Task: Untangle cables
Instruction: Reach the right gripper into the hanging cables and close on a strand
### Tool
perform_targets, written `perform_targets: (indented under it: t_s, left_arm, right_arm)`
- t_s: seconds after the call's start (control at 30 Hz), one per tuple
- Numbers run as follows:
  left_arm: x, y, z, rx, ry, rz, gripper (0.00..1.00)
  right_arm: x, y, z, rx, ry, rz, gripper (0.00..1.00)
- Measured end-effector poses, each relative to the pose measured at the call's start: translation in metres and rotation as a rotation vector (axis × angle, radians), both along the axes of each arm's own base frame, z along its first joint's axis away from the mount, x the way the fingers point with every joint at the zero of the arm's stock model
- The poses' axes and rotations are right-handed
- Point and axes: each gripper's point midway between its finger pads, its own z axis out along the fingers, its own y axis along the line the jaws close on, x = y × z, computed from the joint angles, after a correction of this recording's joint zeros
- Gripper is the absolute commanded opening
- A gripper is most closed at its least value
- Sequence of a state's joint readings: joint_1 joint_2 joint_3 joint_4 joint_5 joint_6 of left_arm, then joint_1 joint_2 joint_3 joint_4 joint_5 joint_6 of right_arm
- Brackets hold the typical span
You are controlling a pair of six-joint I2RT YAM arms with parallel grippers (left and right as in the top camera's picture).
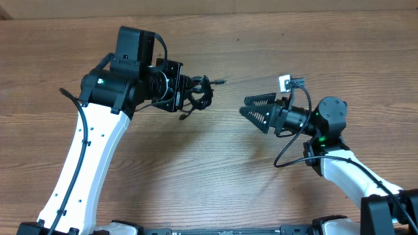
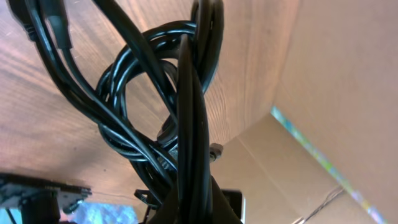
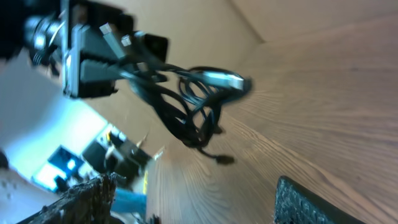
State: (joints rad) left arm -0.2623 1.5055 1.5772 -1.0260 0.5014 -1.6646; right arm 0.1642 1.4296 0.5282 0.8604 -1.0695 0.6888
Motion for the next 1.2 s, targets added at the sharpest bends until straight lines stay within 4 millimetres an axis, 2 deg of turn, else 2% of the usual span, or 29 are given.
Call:
perform_targets:
  t_s: [0.1, 0.2, 0.33, 0.43, 0.57, 1.07, 1.13, 1.2]
  left_arm:
    - [-0.005, -0.002, -0.003, -0.006, 0.043, 0.024, 0.04]
    - [-0.011, -0.013, -0.004, -0.016, 0.074, 0.03, 0.04]
    - [-0.018, -0.024, -0.005, -0.026, 0.109, 0.044, 0.04]
    - [-0.019, -0.025, -0.005, -0.031, 0.125, 0.063, 0.04]
    - [-0.017, -0.023, -0.006, -0.026, 0.129, 0.082, 0.04]
    - [-0.024, -0.033, -0.007, -0.021, 0.144, 0.076, 0.04]
    - [-0.026, -0.036, -0.008, -0.02, 0.15, 0.077, 0.04]
    - [-0.026, -0.036, -0.008, -0.02, 0.151, 0.078, 0.04]
  right_arm:
    - [-0.011, 0.016, 0.005, -0.019, -0.116, 0.053, 0.79]
    - [-0.027, 0.037, 0.009, -0.031, -0.218, 0.115, 0.76]
    - [-0.035, 0.05, 0.008, -0.044, -0.27, 0.135, 0.61]
    - [-0.033, 0.051, 0.006, -0.058, -0.301, 0.121, 0.58]
    - [-0.028, 0.05, 0.005, -0.071, -0.318, 0.097, 0.46]
    - [-0.018, 0.047, 0.0, -0.095, -0.305, 0.035, 0.43]
    - [-0.016, 0.047, 0.0, -0.096, -0.303, 0.027, 0.36]
    - [-0.015, 0.047, -0.001, -0.1, -0.297, 0.019, 0.21]
